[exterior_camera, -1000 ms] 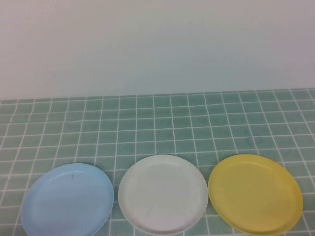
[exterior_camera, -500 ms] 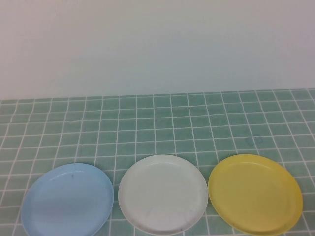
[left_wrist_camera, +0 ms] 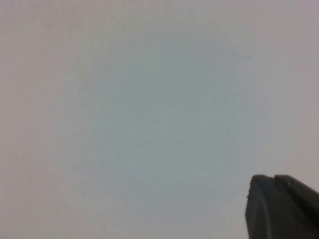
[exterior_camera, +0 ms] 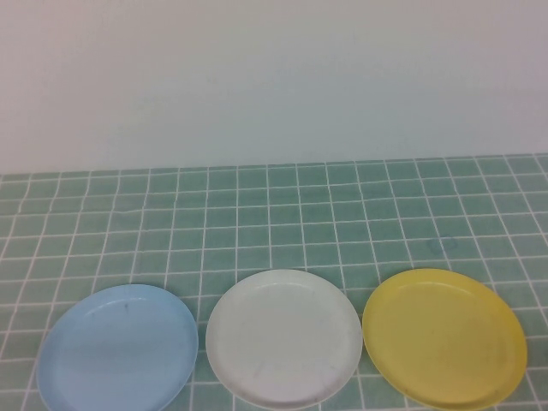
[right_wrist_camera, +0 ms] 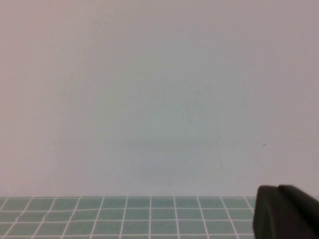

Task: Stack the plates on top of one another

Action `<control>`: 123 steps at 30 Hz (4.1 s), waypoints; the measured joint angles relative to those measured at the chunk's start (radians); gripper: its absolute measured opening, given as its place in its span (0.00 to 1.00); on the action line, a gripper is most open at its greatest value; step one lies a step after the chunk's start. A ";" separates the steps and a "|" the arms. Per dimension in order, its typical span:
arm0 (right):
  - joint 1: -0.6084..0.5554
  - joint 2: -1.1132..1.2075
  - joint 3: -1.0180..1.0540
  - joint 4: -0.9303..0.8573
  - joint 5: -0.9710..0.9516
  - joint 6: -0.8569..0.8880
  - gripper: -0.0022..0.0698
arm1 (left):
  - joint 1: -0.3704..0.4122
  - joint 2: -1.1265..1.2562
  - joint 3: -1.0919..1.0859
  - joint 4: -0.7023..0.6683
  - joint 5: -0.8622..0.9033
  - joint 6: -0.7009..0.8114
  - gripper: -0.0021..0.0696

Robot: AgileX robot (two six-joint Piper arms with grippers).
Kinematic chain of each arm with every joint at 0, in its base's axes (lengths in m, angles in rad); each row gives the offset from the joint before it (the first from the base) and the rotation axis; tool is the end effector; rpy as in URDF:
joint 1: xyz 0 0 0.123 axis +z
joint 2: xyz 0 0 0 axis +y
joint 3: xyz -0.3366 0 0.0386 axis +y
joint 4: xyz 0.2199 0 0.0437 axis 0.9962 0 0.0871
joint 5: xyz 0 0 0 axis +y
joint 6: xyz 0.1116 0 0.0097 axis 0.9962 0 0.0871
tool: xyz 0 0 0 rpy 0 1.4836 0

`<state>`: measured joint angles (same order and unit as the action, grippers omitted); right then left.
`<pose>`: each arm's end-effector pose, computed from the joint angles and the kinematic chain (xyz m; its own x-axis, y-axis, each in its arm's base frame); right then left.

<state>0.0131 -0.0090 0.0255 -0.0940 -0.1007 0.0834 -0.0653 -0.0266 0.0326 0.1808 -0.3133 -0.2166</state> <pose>-0.0060 0.0010 0.2176 0.1703 -0.0079 -0.9854 -0.0207 0.9997 -0.0116 -0.0142 -0.0053 0.2375 0.3736 -0.0689 -0.9250 0.1330 0.9909 -0.0200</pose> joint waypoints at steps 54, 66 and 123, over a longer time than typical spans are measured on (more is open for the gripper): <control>0.000 0.032 -0.257 -0.038 0.239 -0.096 0.03 | 0.002 0.114 -0.331 0.200 0.313 -0.224 0.03; 0.000 0.190 -0.318 0.000 0.494 -0.083 0.03 | 0.002 0.339 -0.346 0.231 0.345 -0.354 0.03; 0.000 0.191 -0.279 0.001 0.420 -0.083 0.03 | 0.002 0.795 -0.518 -0.066 0.769 -0.106 0.03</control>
<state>0.0131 0.1821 -0.2533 -0.0927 0.3191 0.0000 -0.0634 0.7679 -0.4856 0.1150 0.4555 -0.3221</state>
